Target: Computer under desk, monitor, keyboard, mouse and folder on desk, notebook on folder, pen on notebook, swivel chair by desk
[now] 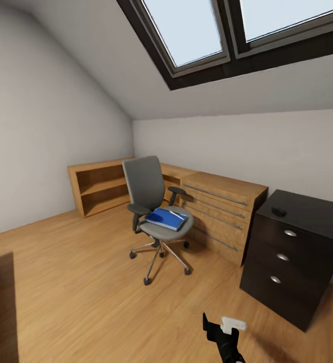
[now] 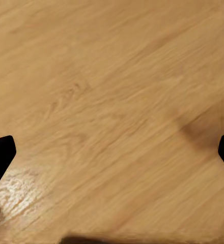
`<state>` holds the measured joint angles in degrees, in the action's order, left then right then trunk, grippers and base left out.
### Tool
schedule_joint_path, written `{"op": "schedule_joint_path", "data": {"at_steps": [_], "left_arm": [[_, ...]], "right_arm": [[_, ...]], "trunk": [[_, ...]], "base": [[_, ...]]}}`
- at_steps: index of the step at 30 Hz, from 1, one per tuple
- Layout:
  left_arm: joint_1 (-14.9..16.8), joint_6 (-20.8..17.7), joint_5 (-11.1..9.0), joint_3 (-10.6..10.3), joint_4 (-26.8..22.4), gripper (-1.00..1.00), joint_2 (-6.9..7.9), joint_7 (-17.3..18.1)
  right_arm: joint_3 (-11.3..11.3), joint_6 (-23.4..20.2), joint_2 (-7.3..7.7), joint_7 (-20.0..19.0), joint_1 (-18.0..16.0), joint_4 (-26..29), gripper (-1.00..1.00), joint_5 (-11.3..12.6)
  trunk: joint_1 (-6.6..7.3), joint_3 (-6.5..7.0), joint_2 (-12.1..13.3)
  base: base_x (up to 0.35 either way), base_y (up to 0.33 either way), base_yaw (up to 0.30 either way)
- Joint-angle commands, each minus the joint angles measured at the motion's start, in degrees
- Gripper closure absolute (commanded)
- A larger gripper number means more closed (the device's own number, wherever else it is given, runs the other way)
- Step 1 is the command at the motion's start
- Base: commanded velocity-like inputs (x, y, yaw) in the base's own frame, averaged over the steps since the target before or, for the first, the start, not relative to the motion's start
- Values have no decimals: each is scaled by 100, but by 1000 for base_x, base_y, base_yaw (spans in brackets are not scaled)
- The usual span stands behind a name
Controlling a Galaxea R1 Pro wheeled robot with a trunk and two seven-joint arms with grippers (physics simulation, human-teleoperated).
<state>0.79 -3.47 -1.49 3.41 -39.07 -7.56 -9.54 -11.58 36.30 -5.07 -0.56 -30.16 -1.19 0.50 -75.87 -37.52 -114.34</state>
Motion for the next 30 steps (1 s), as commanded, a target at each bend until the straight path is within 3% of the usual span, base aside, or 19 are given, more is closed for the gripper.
{"op": "schedule_joint_path", "data": {"at_steps": [1,9,19,30], "left_arm": [[0,-30,-14,12,69,-100,18,-6],[0,58,-10,11,445,-100,104,-4],[0,89,-9,3,547,-100,123,3],[0,261,-39,18,561,-100,253,-7]], "right_arm": [[-20,24,-1,-6,-7,-13,-100,7],[-20,25,-4,-6,-7,-13,-100,2],[-17,21,-3,-6,-7,-13,-100,-5],[-11,14,-9,-24,-7,-13,-100,-28]], "trunk": [[23,11,38],[199,141,359],[419,298,760],[660,474,1201]], "base": [[0,0,-268],[0,0,-269],[0,0,-269],[0,0,-269]]}}
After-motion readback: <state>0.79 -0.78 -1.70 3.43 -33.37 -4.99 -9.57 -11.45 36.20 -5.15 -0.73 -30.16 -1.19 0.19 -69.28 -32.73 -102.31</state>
